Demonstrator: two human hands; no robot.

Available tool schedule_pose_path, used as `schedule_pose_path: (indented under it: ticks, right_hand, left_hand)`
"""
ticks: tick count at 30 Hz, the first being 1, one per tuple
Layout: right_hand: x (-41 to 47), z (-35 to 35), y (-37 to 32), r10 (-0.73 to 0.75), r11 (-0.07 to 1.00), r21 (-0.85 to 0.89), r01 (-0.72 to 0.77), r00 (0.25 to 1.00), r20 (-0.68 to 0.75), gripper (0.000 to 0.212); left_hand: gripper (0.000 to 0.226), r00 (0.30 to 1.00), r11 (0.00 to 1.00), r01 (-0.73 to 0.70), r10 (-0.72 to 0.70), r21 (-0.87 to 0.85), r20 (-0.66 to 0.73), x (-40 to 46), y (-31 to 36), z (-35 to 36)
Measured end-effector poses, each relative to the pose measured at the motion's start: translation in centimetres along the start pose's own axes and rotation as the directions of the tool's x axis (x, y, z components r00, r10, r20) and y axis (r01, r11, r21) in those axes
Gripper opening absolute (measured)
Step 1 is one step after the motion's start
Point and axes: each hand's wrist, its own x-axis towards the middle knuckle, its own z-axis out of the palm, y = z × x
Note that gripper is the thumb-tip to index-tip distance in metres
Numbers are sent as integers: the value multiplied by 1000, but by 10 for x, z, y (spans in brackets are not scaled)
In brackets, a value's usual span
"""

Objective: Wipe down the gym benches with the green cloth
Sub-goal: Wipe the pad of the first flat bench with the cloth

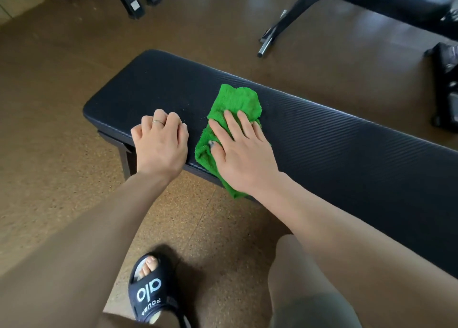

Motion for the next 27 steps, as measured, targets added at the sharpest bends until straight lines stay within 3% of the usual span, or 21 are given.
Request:
schedule_pose_path:
  ticks: [11, 17, 21, 27]
  right_hand:
    - [-37, -9, 1, -102, 995, 15, 101, 993, 66, 58]
    - [35, 5, -2, -23, 998, 52, 24, 1000, -19, 66]
    - [23, 8, -15, 40, 997, 64, -37, 998, -57, 61]
    - [-8, 9, -18, -87, 990, 104, 91, 995, -44, 56]
  left_hand:
    - [40, 1000, 1000, -14, 14, -16, 12, 2, 2, -3]
    - [30, 993, 993, -112, 113, 42, -17, 11, -2, -1]
    - [30, 994, 993, -109, 110, 48, -16, 7, -6, 0]
    - [24, 989, 982, -149, 150, 113, 1, 11, -12, 4]
